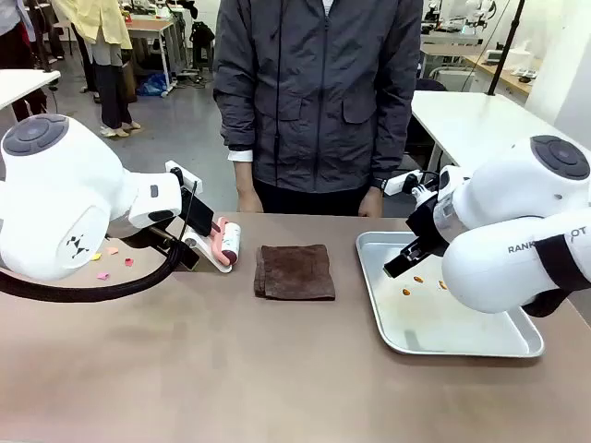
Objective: Clean the surface of the table.
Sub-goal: Hold the Lint Roller with your left hand and the towel with your right hand.
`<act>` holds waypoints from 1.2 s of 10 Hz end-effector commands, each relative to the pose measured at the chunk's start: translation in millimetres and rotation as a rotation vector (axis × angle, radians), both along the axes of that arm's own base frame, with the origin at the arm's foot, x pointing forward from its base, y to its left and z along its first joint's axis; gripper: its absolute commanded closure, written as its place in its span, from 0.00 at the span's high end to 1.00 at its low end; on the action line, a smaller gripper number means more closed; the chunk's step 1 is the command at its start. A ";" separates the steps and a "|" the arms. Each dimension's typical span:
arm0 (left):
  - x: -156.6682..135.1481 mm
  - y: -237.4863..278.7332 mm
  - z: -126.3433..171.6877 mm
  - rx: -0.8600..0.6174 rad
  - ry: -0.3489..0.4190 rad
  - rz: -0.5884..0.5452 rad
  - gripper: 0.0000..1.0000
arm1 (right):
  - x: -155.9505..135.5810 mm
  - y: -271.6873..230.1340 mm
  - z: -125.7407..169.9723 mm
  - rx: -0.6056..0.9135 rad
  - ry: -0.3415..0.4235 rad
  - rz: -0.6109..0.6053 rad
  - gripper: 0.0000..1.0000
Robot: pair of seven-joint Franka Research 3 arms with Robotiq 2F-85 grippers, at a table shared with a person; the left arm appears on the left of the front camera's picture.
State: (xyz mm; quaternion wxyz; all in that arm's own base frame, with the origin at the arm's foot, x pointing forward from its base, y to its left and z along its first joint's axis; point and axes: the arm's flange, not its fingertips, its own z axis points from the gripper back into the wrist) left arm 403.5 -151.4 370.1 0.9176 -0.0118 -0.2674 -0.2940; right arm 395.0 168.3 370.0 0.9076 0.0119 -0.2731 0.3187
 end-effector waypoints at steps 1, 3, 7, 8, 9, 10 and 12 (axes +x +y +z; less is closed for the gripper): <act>0.0 0.0 0.1 0.000 0.000 0.000 1.00 | 0.0 0.0 0.0 0.000 0.000 0.000 1.00; 0.0 0.0 0.1 0.000 0.000 0.000 1.00 | 0.0 0.0 0.0 0.000 0.000 0.000 1.00; 0.0 0.0 0.1 0.000 0.000 0.000 1.00 | 0.0 0.0 0.0 0.000 0.000 0.000 1.00; 0.0 0.0 0.1 0.000 0.000 0.000 1.00 | 0.0 0.0 0.0 0.000 0.000 0.000 1.00; 0.0 0.0 0.1 0.000 0.000 0.000 1.00 | 0.0 0.0 0.0 0.000 0.000 0.000 1.00; 0.0 0.0 0.1 0.000 0.000 0.000 1.00 | 0.0 0.0 0.0 0.000 0.000 0.000 1.00; 0.0 0.0 0.1 0.000 0.000 0.000 1.00 | 0.0 0.0 0.0 0.000 0.000 0.000 1.00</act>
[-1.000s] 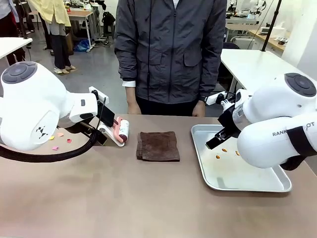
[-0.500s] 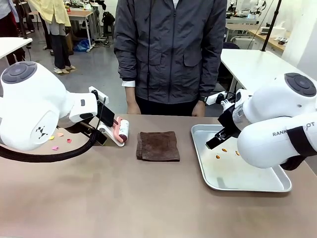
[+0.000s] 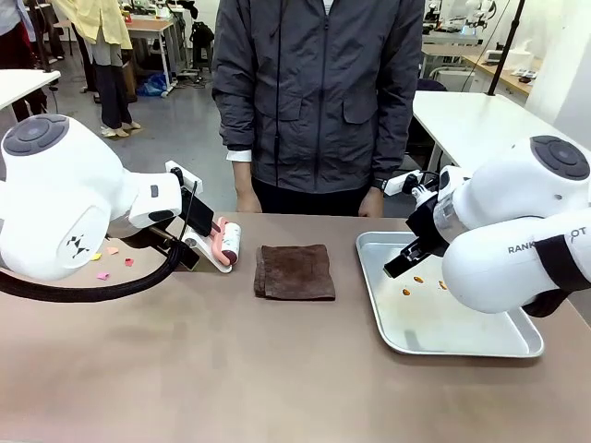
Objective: Clean the surface of the table.
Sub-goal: Hold the Lint Roller with your left hand and the towel with your right hand.
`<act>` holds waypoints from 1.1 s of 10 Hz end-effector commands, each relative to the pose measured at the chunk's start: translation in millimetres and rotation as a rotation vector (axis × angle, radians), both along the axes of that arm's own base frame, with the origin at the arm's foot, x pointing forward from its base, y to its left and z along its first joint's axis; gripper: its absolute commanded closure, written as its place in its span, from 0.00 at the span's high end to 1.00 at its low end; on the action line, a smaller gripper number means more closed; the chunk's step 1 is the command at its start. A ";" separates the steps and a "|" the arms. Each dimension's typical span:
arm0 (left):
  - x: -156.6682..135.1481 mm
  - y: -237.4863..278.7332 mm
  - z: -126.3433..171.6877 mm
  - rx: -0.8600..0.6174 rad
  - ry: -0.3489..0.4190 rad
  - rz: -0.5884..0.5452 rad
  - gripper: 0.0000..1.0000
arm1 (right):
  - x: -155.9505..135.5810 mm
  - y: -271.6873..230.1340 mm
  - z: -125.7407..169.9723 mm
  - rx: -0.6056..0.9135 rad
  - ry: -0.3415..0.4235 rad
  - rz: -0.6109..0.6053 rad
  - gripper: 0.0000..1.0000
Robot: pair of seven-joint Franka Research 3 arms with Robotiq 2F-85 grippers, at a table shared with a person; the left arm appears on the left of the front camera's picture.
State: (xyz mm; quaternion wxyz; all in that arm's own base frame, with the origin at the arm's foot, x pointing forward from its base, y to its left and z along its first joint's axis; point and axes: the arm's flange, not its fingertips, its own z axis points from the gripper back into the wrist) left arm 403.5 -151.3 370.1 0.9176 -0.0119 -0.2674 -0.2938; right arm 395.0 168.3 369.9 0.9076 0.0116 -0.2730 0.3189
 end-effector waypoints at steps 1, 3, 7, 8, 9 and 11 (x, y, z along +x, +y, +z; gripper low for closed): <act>-0.1 -0.1 0.1 0.000 0.000 -0.001 1.00 | 0.0 0.0 0.2 0.001 0.000 0.000 1.00; -0.1 -0.1 0.1 0.000 0.000 -0.001 1.00 | 0.0 0.0 0.2 0.001 0.000 0.000 1.00; -16.9 -2.0 26.3 -0.109 0.131 0.020 1.00 | -9.8 -4.7 26.3 0.149 0.197 -0.090 1.00; -22.7 1.8 42.3 -0.122 0.305 0.173 1.00 | -15.1 -10.6 45.6 0.230 0.317 -0.182 1.00; -30.3 6.9 54.5 -0.141 0.435 0.254 1.00 | -21.9 -16.3 60.8 0.312 0.398 -0.190 1.00; -40.3 31.1 79.6 -0.350 0.515 0.283 1.00 | -35.2 -36.4 79.4 0.471 0.483 -0.197 1.00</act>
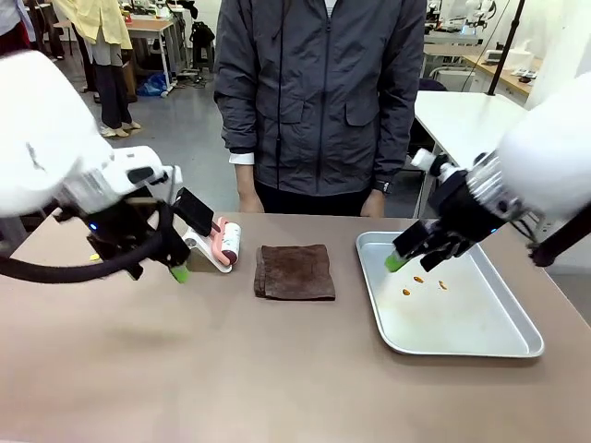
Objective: Clean the surface of the table.
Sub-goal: Hold the Lint Roller with your left hand and the towel with your right hand.
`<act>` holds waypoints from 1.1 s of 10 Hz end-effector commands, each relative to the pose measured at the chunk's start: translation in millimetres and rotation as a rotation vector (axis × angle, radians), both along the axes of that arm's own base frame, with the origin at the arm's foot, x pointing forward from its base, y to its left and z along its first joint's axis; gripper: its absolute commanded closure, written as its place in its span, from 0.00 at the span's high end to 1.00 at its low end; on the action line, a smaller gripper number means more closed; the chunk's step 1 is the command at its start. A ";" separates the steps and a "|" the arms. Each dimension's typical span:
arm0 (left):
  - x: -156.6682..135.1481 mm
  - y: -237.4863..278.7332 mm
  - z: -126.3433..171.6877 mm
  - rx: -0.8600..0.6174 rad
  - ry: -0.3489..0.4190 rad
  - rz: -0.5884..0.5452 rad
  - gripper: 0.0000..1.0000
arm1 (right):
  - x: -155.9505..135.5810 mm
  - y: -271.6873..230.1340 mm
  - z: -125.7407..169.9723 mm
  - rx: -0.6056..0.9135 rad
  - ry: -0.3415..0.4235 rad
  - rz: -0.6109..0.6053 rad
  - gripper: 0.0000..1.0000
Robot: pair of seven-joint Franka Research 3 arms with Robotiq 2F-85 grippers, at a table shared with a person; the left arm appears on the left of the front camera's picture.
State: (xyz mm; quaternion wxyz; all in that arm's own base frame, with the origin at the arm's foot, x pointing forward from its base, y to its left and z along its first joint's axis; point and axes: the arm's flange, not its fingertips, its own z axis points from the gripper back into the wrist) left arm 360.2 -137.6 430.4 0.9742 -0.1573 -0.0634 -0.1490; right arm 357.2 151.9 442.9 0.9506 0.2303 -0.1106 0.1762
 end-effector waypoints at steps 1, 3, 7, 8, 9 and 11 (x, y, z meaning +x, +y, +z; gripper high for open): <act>-3.1 41.9 36.4 -0.282 0.013 0.118 1.00 | -8.6 -40.9 14.5 0.214 0.046 -0.098 1.00; -19.0 106.8 58.6 -0.587 -0.082 0.244 1.00 | -33.7 -93.5 15.4 0.422 0.047 -0.226 1.00; -54.5 236.8 49.5 -0.893 -0.190 0.595 1.00 | -95.7 -203.2 -4.7 0.697 -0.022 -0.513 1.00; -59.4 260.3 40.0 -0.922 -0.188 0.692 1.00 | -110.7 -224.9 -9.2 0.733 -0.038 -0.569 1.00; -60.2 272.8 27.2 -0.942 -0.168 0.762 1.00 | -123.5 -240.4 -14.7 0.761 -0.056 -0.610 1.00; -56.6 267.0 4.6 -0.984 -0.143 0.864 1.00 | -138.7 -264.5 -30.1 0.809 -0.046 -0.677 1.00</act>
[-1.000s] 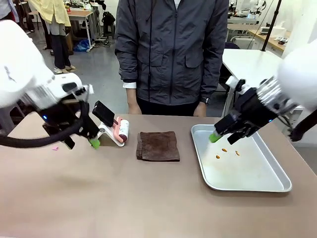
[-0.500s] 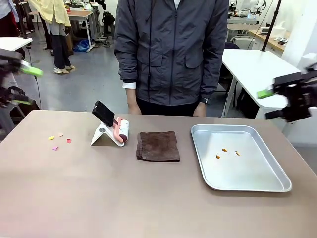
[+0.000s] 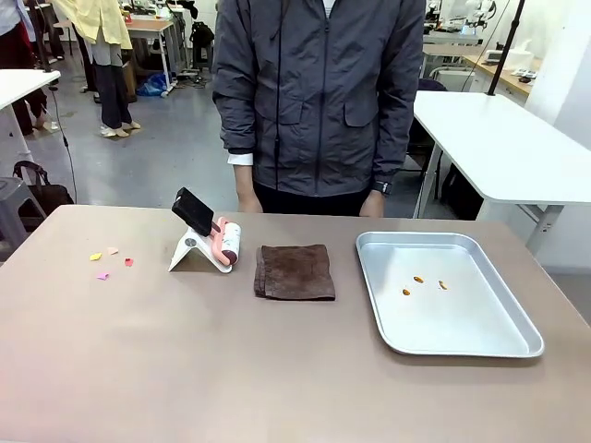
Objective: Clean the surface of the table.
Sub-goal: Hold the Lint Roller with your left hand and the towel with your right hand.
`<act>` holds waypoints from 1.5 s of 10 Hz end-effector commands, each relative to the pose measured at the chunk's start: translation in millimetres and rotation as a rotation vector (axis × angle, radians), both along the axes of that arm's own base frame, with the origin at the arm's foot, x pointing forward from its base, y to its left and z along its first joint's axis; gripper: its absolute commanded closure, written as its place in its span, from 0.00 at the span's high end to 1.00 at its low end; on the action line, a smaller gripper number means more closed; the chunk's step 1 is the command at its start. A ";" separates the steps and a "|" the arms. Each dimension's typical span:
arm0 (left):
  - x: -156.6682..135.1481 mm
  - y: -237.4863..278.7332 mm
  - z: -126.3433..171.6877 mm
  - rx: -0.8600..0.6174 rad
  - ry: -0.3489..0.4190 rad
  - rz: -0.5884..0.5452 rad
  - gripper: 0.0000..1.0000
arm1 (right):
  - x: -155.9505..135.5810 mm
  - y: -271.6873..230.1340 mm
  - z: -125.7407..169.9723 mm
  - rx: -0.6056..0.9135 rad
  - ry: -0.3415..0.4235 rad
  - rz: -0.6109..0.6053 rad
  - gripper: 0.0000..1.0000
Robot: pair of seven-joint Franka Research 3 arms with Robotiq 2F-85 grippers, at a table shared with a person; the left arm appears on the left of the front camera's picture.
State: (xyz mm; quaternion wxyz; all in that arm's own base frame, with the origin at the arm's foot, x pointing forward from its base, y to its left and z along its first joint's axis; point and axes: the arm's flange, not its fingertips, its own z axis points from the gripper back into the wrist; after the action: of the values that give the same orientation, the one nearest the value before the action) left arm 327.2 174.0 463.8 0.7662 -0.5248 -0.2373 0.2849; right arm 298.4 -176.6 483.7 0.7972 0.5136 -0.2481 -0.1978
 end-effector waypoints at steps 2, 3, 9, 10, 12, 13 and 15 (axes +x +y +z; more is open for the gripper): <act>-29.8 -54.1 -31.9 0.002 -0.011 0.130 1.00 | -83.4 53.2 -83.4 0.038 0.016 -0.042 1.00; 6.9 -0.4 -9.0 -0.034 0.014 0.027 1.00 | -11.0 -16.2 -8.0 0.026 0.004 -0.021 1.00; 8.1 -4.2 -4.1 -0.045 -0.047 -0.039 1.00 | -6.6 -5.5 -8.9 -0.054 0.019 0.003 1.00; 10.0 -2.3 4.4 -0.010 -0.105 -0.025 1.00 | 3.7 9.0 -2.7 -0.127 0.023 0.011 1.00; 32.0 -24.2 17.1 0.042 -0.099 -0.096 1.00 | 43.5 52.0 6.2 -0.300 0.067 0.033 1.00; 50.4 -39.9 18.2 0.091 -0.052 -0.164 1.00 | 67.6 76.3 8.3 -0.364 0.074 0.074 1.00; 95.0 -98.9 13.8 0.182 0.035 -0.279 1.00 | 115.2 139.3 8.0 -0.469 0.055 0.218 1.00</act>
State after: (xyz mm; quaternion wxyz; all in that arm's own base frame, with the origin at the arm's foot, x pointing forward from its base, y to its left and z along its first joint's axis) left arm 398.2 85.3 478.9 0.8215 -0.5057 -0.1976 0.1744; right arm 384.5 -48.7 492.8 0.9020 0.3585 -0.2256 -0.0839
